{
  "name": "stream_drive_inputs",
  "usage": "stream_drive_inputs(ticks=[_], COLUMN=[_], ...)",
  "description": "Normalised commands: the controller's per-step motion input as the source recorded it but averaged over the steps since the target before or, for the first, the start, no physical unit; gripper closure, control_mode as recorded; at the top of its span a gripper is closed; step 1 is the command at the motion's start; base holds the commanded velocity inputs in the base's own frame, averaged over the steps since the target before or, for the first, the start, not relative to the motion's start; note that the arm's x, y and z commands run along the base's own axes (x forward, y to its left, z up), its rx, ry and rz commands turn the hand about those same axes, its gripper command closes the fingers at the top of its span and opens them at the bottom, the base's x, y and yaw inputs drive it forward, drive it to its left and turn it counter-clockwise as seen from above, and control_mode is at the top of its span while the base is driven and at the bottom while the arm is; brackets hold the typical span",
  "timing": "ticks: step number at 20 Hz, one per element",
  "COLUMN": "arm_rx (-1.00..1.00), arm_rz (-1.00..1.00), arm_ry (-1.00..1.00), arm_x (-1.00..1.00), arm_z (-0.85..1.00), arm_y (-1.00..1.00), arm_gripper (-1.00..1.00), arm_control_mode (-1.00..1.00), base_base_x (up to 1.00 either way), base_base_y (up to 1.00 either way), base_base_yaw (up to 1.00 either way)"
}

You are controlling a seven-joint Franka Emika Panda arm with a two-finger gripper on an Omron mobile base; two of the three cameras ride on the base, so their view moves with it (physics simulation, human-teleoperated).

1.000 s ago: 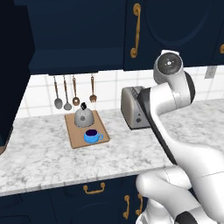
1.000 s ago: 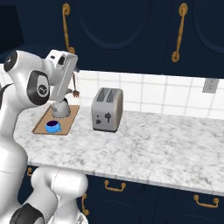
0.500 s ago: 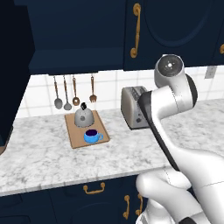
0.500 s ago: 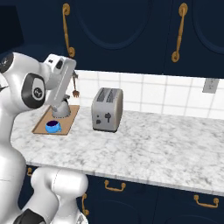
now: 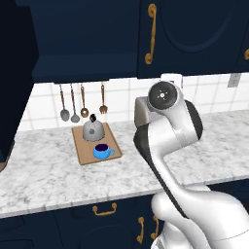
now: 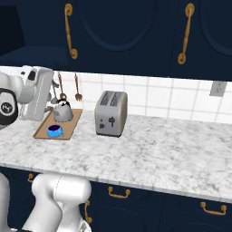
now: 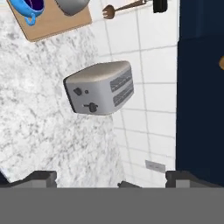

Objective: Pick the kettle from the counter and place it on the tray. Then pick the mug from the cabinet and place it on the tray. Then close the cabinet doors.

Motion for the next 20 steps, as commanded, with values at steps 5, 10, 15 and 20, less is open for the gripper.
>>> stream_drive_inputs(ticks=[5,10,15,20], arm_rx=[-0.14,-0.24,-0.26,-0.19], arm_rz=[-0.04,-0.09,-0.14,-0.21], arm_ry=[0.02,-0.01,-0.03,-0.04], arm_x=[0.07,-0.13,-0.26,-0.29], arm_z=[-0.01,-0.09,-0.05,-0.02], arm_y=[0.47,0.52,0.45,0.44], arm_gripper=[-1.00,-1.00,-1.00,-1.00], arm_control_mode=[-1.00,-1.00,-1.00,-1.00], base_base_x=[0.00,0.00,0.00,0.00], base_base_y=[0.00,0.00,0.00,0.00], base_base_yaw=[0.00,0.00,0.00,0.00])
